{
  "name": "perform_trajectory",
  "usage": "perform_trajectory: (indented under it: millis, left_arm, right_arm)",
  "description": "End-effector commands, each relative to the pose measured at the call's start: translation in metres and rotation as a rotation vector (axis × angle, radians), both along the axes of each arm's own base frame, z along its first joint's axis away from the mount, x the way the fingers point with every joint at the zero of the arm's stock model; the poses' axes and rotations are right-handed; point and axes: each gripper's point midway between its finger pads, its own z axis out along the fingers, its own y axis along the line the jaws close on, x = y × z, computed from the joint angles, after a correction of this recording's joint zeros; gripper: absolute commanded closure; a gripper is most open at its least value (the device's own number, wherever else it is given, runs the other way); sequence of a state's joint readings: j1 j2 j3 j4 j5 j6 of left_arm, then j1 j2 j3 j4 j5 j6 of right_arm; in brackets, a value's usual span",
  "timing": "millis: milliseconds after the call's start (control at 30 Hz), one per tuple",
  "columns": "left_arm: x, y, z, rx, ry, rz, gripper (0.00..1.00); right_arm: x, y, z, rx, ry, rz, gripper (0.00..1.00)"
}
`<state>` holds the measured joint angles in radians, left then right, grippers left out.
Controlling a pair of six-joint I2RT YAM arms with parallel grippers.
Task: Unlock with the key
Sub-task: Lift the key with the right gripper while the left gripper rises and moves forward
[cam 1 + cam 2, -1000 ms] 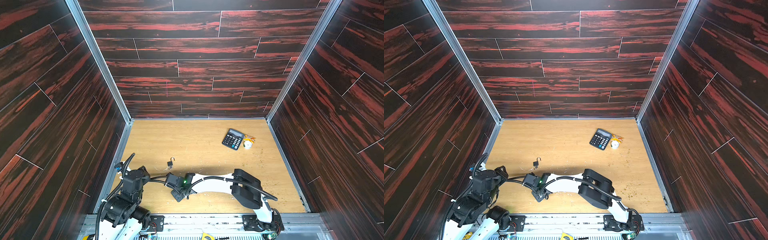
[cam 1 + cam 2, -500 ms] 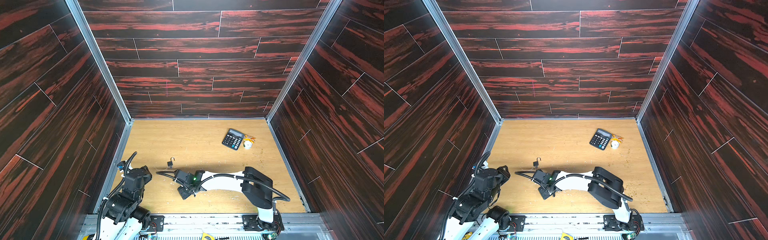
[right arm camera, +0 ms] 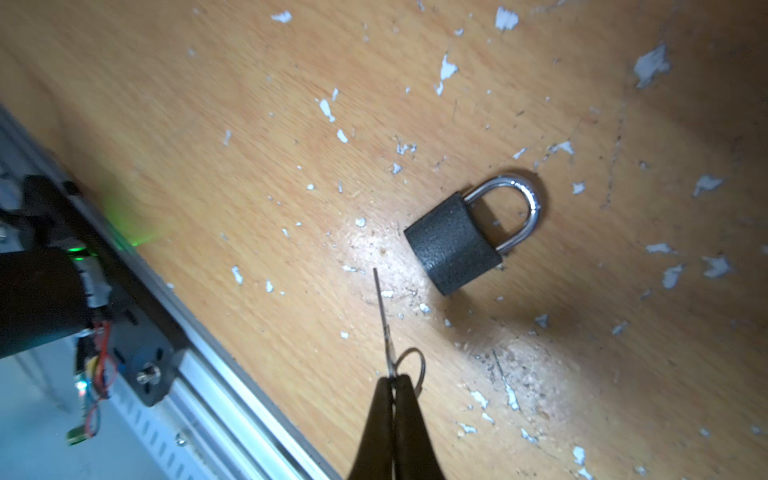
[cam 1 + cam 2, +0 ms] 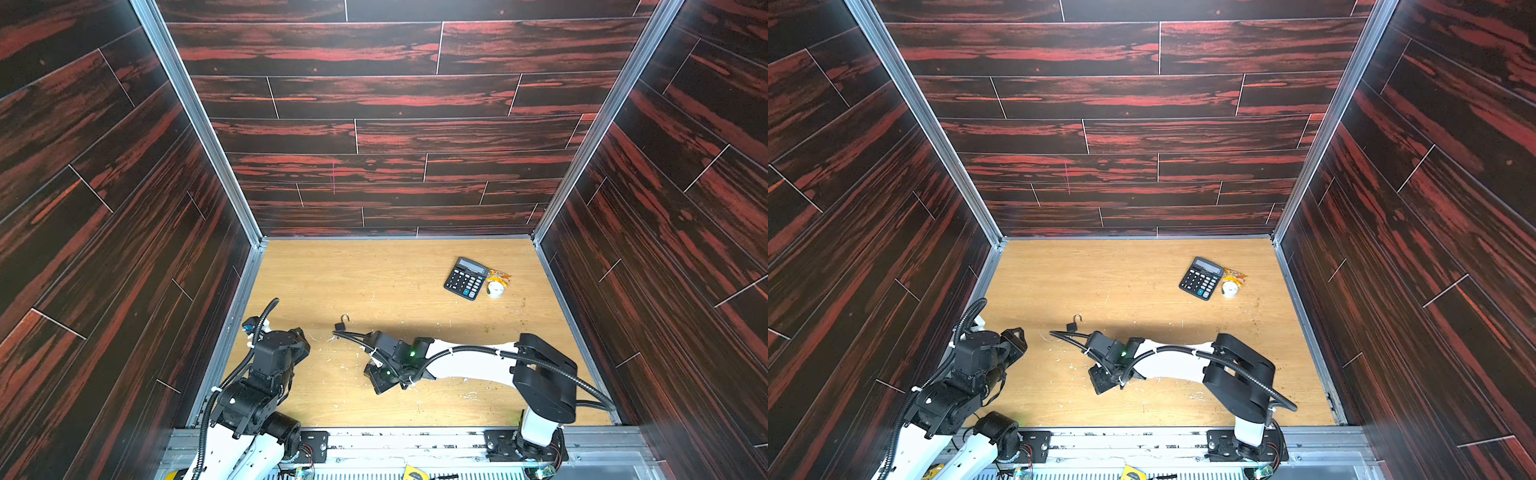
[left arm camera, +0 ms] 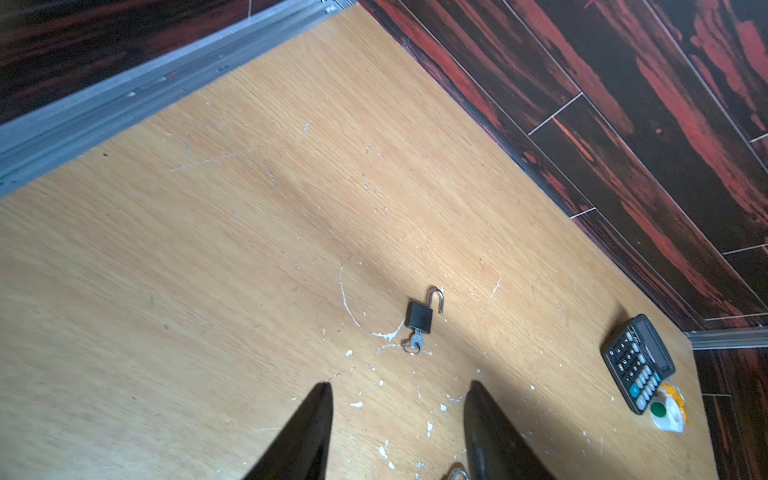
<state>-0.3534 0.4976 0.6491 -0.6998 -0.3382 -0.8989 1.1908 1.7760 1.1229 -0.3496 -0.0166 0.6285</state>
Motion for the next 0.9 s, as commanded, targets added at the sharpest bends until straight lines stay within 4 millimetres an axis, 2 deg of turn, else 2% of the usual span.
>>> perform_trajectory:
  millis: [0,333,600,700,867]
  left_arm:
    - [0.006,-0.009,0.007,-0.039,-0.018,-0.026,0.45]
    - [0.027,-0.042,0.009,-0.135,-0.065,-0.152,0.4]
    - [0.052,-0.091,0.005,-0.216,-0.112,-0.365,0.36]
    - [0.061,-0.115,0.007,-0.259,-0.15,-0.478,0.35]
    - [0.069,-0.144,0.005,-0.327,-0.178,-0.618,0.35]
  right_arm:
    - [0.001,0.004,0.027,0.105,0.022,-0.019,1.0]
    - [0.012,-0.011,0.051,0.265,0.099,-0.076,1.0]
    - [0.026,-0.021,0.075,0.414,0.157,-0.115,1.0]
    - [0.031,-0.026,0.085,0.478,0.192,-0.125,1.0]
    - [0.045,-0.033,0.105,0.545,0.182,-0.146,1.0]
